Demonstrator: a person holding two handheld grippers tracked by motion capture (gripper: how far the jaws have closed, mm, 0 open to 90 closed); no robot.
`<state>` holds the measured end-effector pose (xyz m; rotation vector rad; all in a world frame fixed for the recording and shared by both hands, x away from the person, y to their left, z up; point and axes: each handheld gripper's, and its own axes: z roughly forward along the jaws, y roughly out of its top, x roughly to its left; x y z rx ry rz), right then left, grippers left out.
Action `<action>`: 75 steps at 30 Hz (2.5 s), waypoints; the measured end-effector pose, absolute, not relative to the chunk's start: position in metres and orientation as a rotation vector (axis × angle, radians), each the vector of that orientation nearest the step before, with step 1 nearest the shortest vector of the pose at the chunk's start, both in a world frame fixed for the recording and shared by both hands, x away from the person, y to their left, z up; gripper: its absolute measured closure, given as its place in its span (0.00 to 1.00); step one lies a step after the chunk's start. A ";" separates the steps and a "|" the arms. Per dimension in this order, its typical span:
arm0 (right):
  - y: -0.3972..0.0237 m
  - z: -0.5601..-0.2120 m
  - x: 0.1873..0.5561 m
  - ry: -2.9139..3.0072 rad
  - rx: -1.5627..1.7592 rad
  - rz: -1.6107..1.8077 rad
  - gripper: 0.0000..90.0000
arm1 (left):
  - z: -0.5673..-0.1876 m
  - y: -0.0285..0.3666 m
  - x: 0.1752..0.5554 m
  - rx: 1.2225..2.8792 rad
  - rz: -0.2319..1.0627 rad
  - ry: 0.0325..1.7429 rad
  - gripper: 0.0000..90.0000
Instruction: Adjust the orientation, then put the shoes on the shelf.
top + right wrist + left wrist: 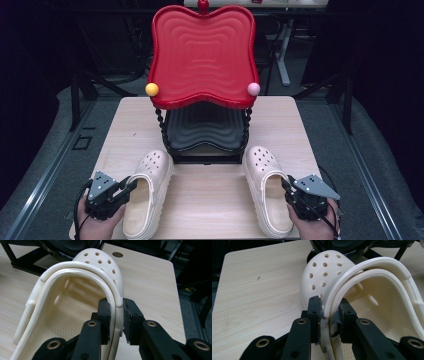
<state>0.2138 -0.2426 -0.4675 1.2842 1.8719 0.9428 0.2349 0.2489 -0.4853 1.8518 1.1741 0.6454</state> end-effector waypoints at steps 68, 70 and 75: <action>-0.165 -0.434 0.244 1.959 1.106 1.126 0.85 | -0.444 0.180 0.255 1.838 0.632 0.966 0.84; -0.164 -0.433 0.245 1.954 1.108 1.129 0.85 | -0.443 0.179 0.256 1.837 0.637 0.966 0.84; -0.161 -0.434 0.251 1.944 1.119 1.139 0.85 | -0.442 0.175 0.262 1.836 0.652 0.965 0.84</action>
